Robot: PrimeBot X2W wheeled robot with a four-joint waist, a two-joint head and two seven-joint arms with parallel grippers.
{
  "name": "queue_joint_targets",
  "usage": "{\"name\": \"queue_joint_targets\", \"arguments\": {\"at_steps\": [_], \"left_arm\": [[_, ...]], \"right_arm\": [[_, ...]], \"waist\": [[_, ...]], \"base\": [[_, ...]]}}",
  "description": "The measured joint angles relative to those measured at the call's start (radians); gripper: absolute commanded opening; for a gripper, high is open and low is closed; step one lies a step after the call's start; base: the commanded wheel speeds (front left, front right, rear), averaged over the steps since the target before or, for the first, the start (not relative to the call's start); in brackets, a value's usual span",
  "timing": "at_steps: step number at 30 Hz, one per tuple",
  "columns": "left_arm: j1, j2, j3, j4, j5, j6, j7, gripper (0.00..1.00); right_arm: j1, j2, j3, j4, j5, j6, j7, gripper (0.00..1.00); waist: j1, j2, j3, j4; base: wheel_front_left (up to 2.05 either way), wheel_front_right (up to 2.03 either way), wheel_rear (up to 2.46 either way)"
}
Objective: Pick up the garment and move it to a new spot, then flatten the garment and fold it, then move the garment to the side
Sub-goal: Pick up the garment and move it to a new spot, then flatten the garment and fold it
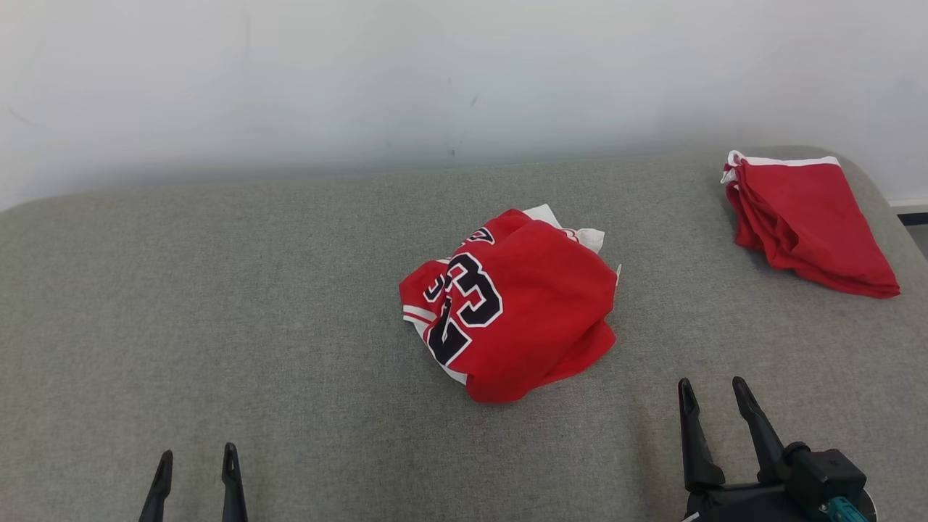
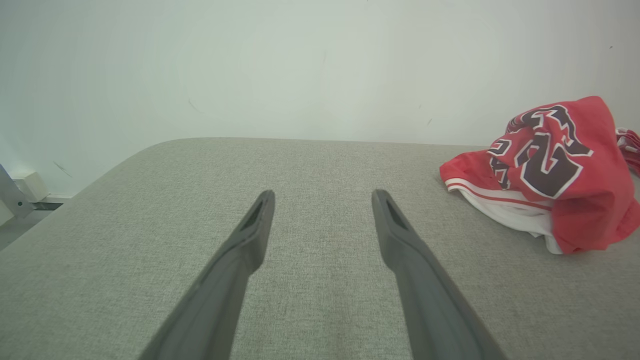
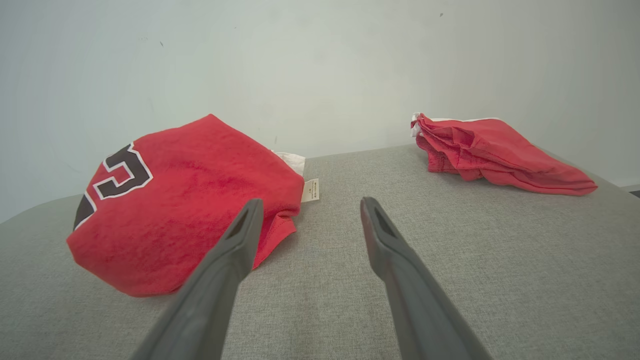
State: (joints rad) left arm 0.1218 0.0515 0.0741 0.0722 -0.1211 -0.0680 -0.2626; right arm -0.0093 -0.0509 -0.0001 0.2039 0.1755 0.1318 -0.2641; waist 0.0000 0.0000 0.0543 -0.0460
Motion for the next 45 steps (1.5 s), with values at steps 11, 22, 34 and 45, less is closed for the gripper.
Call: {"name": "queue_joint_targets", "arguments": {"at_steps": [11,22,34,45], "left_arm": [[-0.001,0.000,0.011,0.004,-0.004,-0.004,0.000,1.00],[-0.008,0.000,0.029,0.012,-0.004,-0.020,0.000,1.00],[-0.238,0.004,0.017,0.121,0.007,-0.056,0.000,1.00],[-0.485,0.088,-0.171,0.417,-0.099,-0.061,0.000,1.00]], "right_arm": [[-0.001,0.000,0.000,0.001,-0.001,0.000,0.000,1.00],[-0.007,0.000,-0.001,-0.002,0.000,0.000,0.000,1.00],[-0.050,0.000,0.016,-0.009,0.004,0.000,0.000,1.00],[-0.093,0.000,0.028,-0.014,0.016,0.000,0.000,1.00]], "waist": [[0.0000,0.0001,0.003,-0.003],[0.0000,0.0000,0.015,-0.007],[0.0000,0.0001,0.069,-0.030],[0.0001,0.0000,0.133,-0.125]], "base": [[0.00,0.00,0.00],[0.00,0.00,0.00],[0.00,0.00,0.00],[0.00,0.00,0.00]]}}
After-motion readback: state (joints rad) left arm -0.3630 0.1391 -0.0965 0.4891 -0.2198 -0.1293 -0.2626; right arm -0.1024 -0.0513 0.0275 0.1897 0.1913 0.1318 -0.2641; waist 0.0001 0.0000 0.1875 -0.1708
